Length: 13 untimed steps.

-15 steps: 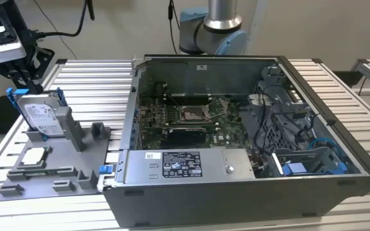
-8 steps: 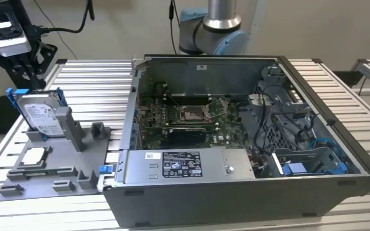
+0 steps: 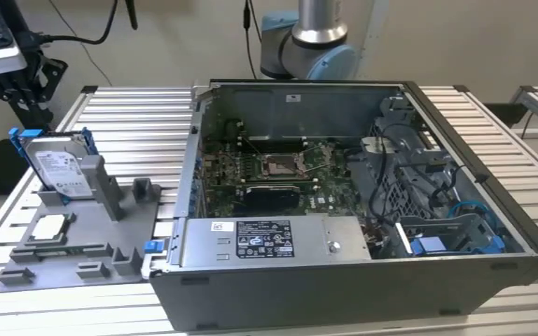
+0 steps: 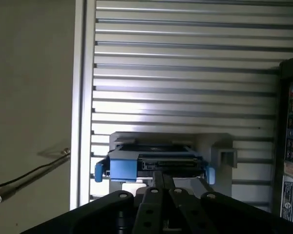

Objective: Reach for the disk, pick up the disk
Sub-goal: 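Reach for the disk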

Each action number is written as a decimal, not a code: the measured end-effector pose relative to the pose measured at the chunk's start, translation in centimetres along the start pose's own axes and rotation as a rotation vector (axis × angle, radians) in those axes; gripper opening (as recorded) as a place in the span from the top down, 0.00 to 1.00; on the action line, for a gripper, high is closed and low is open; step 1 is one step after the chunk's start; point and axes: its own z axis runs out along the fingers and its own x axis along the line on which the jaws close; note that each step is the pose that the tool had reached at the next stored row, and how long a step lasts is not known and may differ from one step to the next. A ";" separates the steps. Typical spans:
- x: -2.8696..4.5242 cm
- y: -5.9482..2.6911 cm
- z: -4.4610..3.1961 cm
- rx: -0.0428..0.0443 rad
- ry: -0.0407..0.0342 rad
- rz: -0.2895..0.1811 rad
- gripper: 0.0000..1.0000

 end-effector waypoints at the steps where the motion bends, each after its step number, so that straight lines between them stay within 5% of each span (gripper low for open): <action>1: 0.49 0.01 0.01 0.0001 0.0001 0.000 1.00; 5: 2.02 0.04 0.05 0.0001 0.0002 0.000 1.00; 13: 2.53 -0.11 0.17 -0.0001 0.0000 0.000 1.00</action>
